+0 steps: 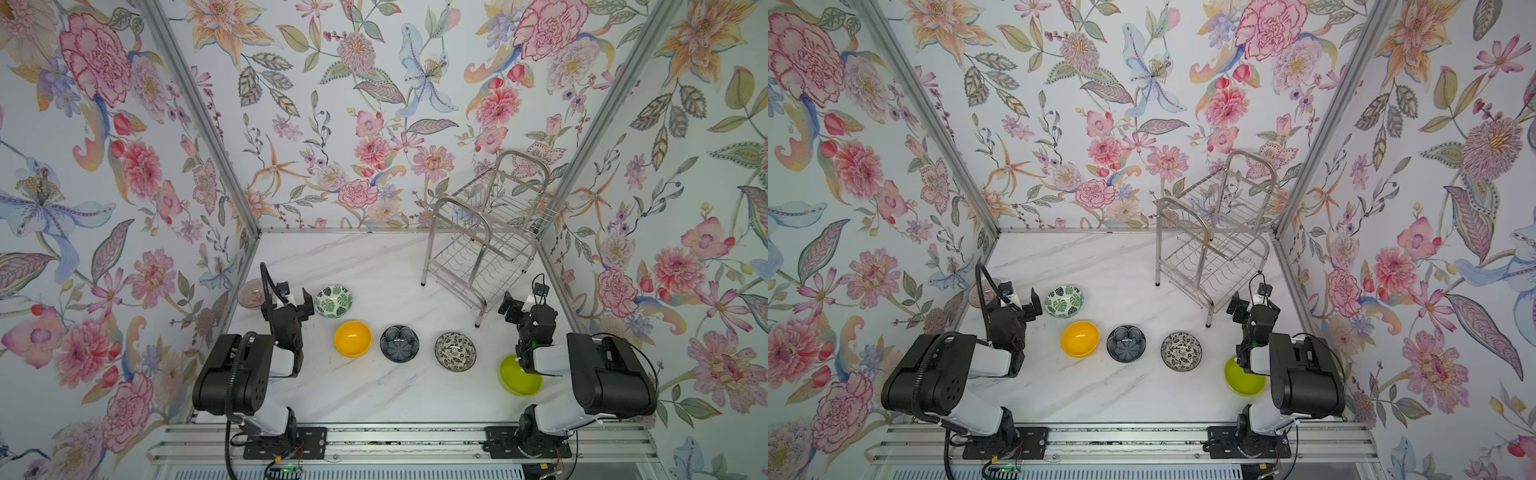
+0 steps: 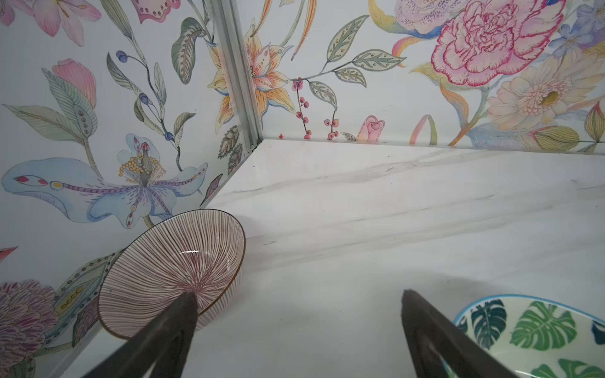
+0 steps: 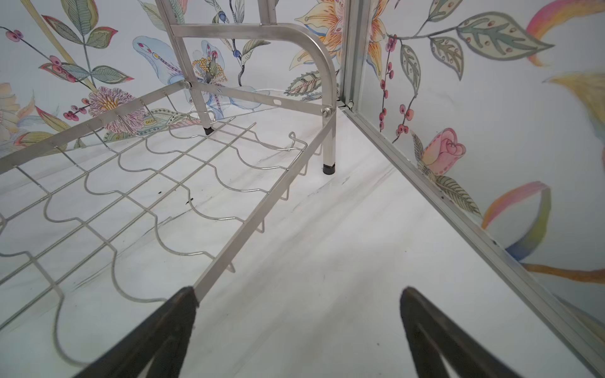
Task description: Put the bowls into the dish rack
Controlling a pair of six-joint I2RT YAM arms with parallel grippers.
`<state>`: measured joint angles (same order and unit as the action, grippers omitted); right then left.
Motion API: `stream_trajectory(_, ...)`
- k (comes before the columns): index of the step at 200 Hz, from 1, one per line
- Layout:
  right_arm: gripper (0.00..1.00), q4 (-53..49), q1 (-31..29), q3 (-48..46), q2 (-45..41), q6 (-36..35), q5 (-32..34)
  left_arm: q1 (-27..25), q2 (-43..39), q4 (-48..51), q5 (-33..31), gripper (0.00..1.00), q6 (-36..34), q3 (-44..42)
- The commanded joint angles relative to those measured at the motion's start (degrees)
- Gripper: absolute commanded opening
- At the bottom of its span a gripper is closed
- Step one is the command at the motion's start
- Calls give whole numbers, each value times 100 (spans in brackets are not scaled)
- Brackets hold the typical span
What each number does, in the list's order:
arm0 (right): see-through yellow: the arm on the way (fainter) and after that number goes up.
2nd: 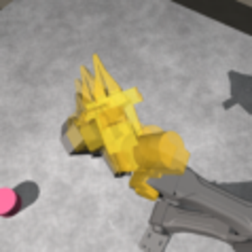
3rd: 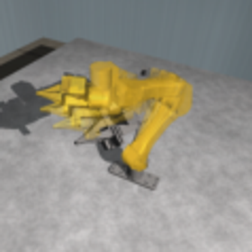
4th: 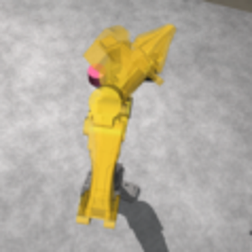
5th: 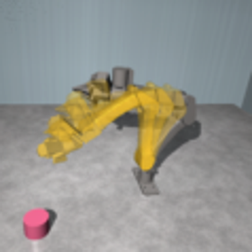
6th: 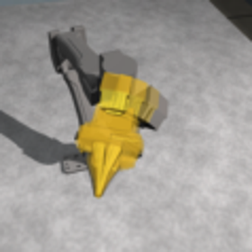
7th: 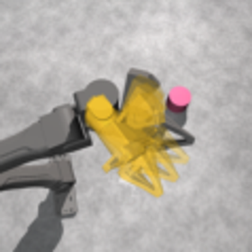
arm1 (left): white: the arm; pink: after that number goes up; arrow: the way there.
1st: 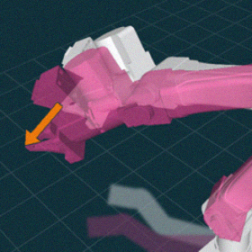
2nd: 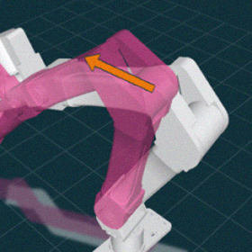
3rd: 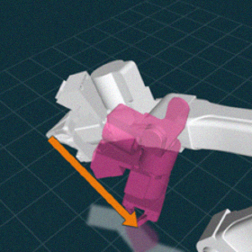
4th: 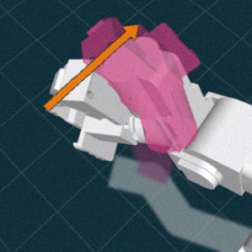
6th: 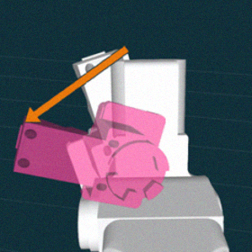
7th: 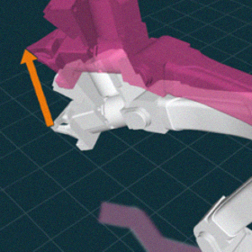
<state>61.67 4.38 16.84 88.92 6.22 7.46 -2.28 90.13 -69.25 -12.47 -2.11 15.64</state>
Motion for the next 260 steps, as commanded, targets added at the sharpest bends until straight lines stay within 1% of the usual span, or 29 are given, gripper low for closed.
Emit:
stream_trajectory(1, 98, -70, -16, 100, -50, -68, -180, -44, 62, -133, -122, 99, 18, 6)
stream_trajectory(199, 99, -76, 10, 110, -43, -37, -193, -42, 64, -127, -123, 99, 22, 7)
stream_trajectory(221, 99, -11, -6, 73, -65, -43, -114, 17, 37, -83, 22, 99, 61, 9)
stream_trajectory(227, 99, 20, -50, 32, -131, -21, 127, -24, 21, -125, -134, 99, 53, 7)
stream_trajectory(232, 99, -18, -74, -14, -271, 3, 329, -125, -3, -35, -584, 99, 96, 38)
stream_trajectory(234, 98, -64, -77, -21, -367, 18, 373, -146, -162, 50, -709, 99, 147, 43)
stream_trajectory(240, 99, -396, -58, 4, -651, 96, 461, -151, -268, 175, -672, 99, 131, 10)
stream_trajectory(249, 99, -940, -19, 91, -1059, 219, 615, -272, -178, -151, -789, 99, -52, -65)
stream_trajectory(260, 98, -1263, 1, 148, -1352, 346, 873, -421, -174, -356, -984, 99, -133, -96)
